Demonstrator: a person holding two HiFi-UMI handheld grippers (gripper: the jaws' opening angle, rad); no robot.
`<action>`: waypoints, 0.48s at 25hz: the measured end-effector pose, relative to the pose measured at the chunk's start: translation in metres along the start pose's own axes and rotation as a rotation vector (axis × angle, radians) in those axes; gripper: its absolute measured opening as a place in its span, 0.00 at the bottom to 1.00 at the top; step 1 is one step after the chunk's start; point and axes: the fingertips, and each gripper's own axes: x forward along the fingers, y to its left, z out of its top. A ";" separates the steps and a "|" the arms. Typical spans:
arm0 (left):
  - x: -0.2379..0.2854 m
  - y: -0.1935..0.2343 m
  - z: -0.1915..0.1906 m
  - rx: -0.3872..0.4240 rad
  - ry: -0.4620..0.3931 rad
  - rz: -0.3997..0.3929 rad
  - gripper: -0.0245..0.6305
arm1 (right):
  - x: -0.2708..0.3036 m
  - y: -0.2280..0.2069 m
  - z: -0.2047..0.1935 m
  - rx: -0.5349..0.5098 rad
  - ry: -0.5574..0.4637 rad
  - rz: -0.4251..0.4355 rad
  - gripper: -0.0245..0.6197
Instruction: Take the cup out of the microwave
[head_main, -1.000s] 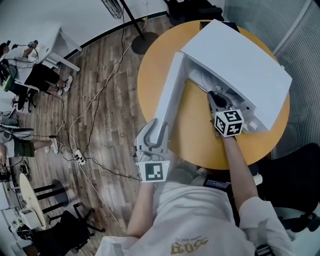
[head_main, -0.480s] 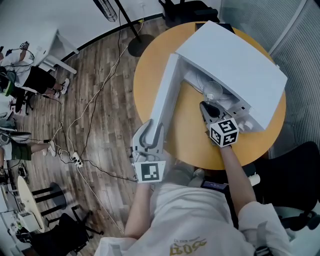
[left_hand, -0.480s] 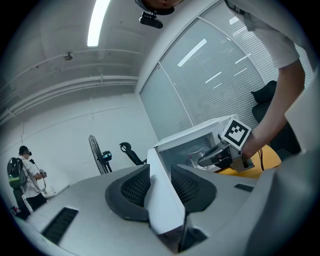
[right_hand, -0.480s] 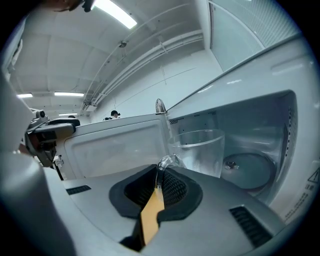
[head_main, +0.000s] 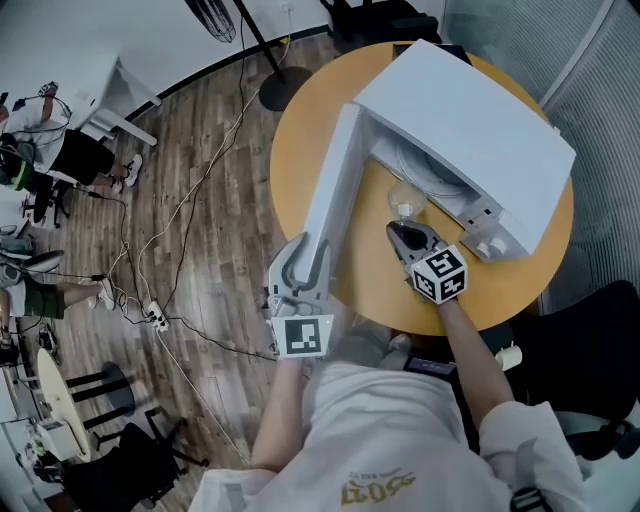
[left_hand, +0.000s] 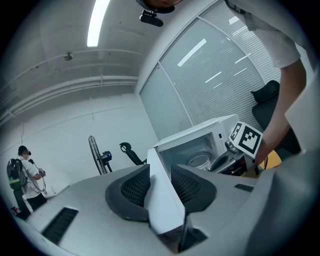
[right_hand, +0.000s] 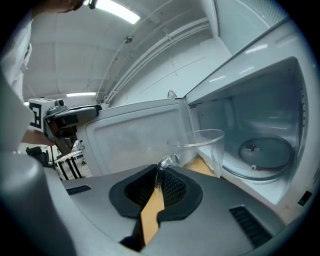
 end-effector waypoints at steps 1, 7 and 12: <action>0.000 0.000 0.000 -0.001 -0.002 0.001 0.26 | 0.000 0.005 -0.004 0.001 0.006 0.021 0.08; 0.000 -0.001 0.000 0.004 -0.003 0.002 0.26 | -0.001 0.027 -0.029 0.000 0.056 0.121 0.08; 0.001 -0.001 -0.001 0.000 -0.008 0.007 0.26 | 0.000 0.040 -0.049 -0.005 0.111 0.171 0.08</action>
